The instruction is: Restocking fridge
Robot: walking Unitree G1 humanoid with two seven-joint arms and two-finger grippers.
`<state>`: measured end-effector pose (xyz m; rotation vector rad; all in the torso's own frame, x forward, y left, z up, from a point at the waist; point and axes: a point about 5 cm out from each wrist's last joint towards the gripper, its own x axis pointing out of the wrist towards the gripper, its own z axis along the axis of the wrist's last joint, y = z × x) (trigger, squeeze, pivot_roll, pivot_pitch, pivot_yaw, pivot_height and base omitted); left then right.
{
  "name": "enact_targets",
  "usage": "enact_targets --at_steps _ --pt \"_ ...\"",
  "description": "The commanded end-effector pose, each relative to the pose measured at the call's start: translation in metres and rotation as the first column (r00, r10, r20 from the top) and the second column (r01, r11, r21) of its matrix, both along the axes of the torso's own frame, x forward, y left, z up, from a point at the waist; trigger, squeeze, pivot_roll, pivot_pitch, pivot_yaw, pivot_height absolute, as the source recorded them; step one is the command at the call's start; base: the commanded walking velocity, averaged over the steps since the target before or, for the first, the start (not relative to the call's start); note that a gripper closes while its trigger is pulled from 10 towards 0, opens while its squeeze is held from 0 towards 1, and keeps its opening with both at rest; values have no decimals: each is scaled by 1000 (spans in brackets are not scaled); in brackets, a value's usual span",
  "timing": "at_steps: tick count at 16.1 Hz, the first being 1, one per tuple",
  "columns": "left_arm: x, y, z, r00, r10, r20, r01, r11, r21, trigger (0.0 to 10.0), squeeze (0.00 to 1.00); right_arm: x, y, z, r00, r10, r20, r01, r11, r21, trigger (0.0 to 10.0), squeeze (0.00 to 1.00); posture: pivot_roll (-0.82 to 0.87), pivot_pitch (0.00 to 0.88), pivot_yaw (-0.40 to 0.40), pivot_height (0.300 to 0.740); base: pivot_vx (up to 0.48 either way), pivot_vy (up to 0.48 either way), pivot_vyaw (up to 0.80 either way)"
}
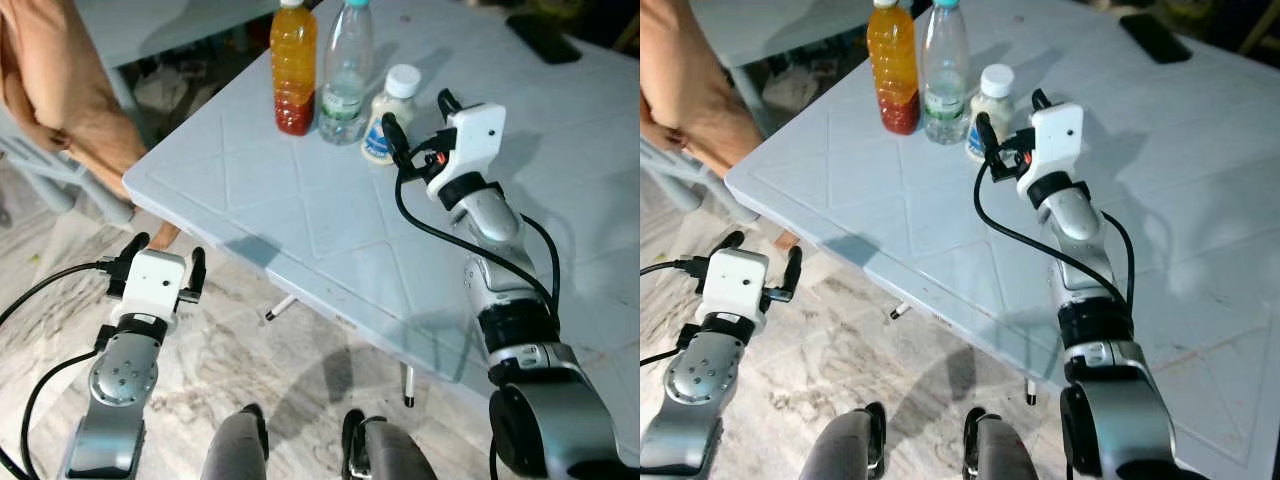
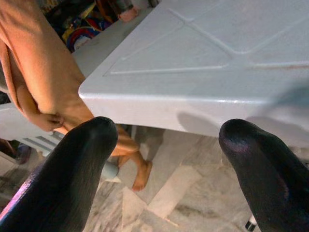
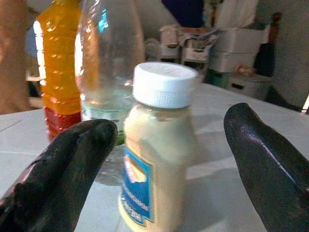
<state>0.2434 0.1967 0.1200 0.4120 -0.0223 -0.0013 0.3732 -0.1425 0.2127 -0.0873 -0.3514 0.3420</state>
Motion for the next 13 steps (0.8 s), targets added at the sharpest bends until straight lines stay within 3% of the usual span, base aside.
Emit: enact_targets --at_steps 1,6,13 --pt "-5 5 2 1000 5 -10 -5 1000 9 10000 0 3 0 9 999 13 33 -13 1000 -1 10000 0 242 271 12 740 0 0 0" --pt "-10 5 3 1000 4 -31 -3 1000 19 10000 0 14 3 23 997 21 68 -20 1000 -11 10000 0 259 279 17 740 0 0 0" --pt "-14 4 3 999 -6 -51 8 1000 28 10000 0 27 17 36 992 125 23 -124 992 -35 10000 0 281 282 22 740 0 0 0"
